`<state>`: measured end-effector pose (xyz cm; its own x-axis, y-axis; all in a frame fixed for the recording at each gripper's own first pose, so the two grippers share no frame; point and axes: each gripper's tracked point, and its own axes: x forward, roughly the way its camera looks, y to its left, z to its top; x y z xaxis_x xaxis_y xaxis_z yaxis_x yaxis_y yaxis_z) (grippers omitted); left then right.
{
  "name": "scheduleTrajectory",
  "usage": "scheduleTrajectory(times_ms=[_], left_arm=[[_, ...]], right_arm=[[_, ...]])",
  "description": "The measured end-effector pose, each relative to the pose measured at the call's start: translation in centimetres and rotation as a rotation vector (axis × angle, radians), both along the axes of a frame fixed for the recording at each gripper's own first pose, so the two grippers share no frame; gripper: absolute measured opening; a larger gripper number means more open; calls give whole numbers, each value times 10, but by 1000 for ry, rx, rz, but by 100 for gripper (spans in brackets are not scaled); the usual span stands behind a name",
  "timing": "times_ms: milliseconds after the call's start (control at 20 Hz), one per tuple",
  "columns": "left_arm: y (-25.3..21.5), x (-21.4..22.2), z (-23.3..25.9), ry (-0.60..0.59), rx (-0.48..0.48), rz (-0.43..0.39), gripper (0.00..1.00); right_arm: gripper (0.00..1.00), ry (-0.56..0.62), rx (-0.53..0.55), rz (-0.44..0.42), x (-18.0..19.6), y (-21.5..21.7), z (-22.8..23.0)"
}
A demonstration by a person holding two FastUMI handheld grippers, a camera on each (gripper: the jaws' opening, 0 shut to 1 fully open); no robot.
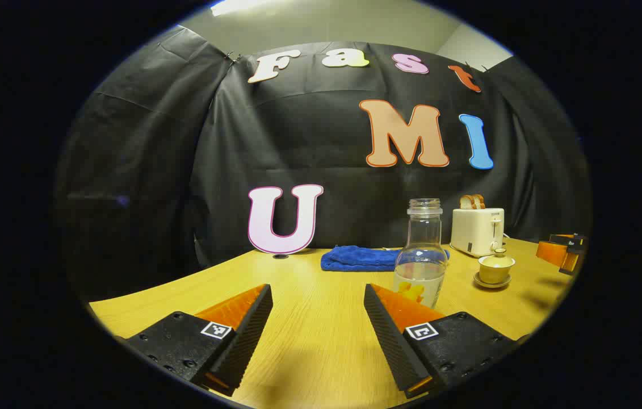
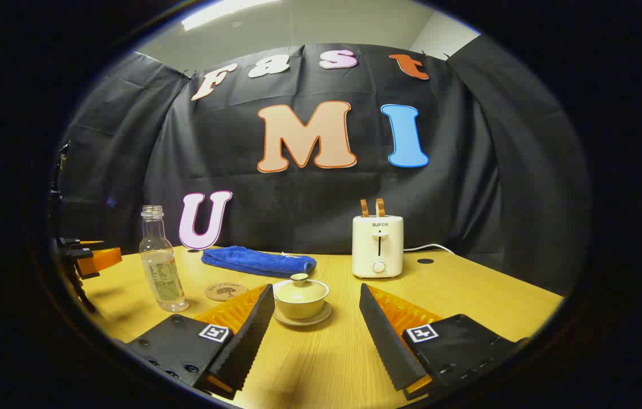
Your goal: Open the teacup lid with one hand, grasp the water bottle and pour water into the teacup with the other hand; after pouring, place the water bottle on the coaster and then close the teacup lid.
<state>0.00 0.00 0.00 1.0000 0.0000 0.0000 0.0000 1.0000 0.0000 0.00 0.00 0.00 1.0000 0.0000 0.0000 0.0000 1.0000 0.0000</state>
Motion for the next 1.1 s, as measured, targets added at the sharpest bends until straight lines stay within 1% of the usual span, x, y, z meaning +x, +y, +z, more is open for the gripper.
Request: scheduleTrajectory(times_ms=[50, 350, 400, 550, 600, 850, 900, 950, 1000, 1050, 1100], left_arm=[[0, 0, 0, 1, -1, 1, 95], [0, 0, 0, -2, 0, 9, 94], [0, 0, 0, -1, 1, 9, 94], [0, 0, -1, -2, 0, 10, 92], [1, 1, 0, -1, 0, 11, 94], [1, 1, -1, -2, 1, 15, 94], [1, 0, 0, -3, 2, 15, 94], [2, 1, -1, -3, 1, 16, 94], [2, 1, -1, -2, 0, 19, 95], [1, 0, -2, -2, 0, 19, 95], [2, 0, -2, 0, -1, 19, 95]], right_arm=[[96, 0, -1, 2, 0, 0, 0], [96, -1, -1, 1, 1, -2, 0], [94, -1, -1, 1, 1, -1, 0], [93, -2, -2, -18, 2, -6, 0], [94, -2, -2, -19, 1, -5, 0], [99, -3, -2, -18, 1, -5, 0], [96, -2, -2, -18, 1, -5, -1], [96, -2, -1, -15, 2, -4, 0], [93, -1, -1, -6, 2, -3, -1], [96, 0, 0, 6, 3, 0, -1], [96, 0, 0, 16, 4, 3, -1]])
